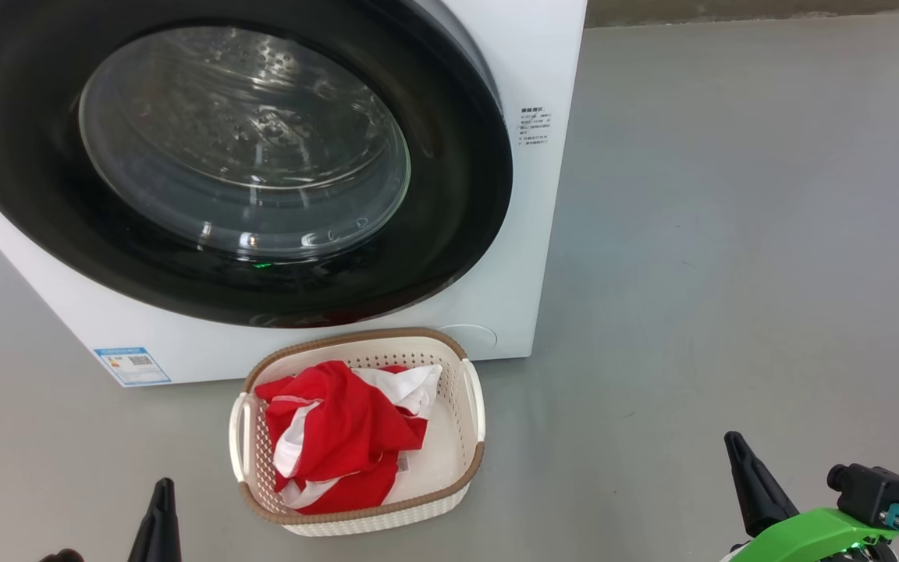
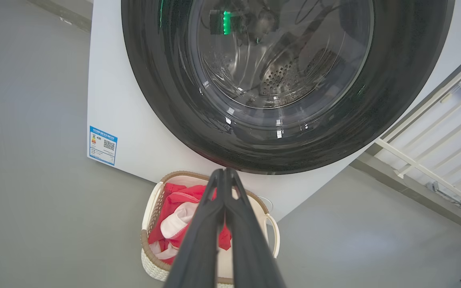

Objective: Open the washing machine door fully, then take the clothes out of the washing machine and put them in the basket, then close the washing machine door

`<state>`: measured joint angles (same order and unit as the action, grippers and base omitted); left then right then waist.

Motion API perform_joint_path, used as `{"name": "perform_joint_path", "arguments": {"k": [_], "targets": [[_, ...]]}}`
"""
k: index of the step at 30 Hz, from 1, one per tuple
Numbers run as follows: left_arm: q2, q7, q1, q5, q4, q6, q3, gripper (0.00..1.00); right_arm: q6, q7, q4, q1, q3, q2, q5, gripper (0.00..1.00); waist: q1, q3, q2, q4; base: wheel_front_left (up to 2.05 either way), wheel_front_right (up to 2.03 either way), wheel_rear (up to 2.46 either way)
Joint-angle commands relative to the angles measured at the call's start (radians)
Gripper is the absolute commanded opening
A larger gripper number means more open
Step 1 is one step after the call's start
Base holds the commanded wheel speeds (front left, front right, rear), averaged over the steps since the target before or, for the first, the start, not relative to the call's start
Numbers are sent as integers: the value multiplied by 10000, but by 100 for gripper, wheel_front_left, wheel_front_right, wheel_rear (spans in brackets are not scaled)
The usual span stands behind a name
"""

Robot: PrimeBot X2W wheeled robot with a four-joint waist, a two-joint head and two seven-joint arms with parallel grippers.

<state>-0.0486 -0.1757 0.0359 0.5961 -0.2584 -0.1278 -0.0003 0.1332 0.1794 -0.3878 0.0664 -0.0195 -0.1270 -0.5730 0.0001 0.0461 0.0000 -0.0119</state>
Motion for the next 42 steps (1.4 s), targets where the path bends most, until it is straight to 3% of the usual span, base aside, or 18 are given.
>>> {"name": "perform_joint_path", "arguments": {"k": [1, 42], "targets": [[-107, 72, -354, 243, 203, -6, 167, 0, -5, -54, 287, 256, 29, -48, -311, 0, -1, -5, 0, 1, 0, 0, 0], [-83, 1244, -809, 4412, 175, -16, 561, 0, -14, -1266, 767, 323, 582, 295, -4530, 0, -1, -184, 0, 51, 0, 0, 0]]}}
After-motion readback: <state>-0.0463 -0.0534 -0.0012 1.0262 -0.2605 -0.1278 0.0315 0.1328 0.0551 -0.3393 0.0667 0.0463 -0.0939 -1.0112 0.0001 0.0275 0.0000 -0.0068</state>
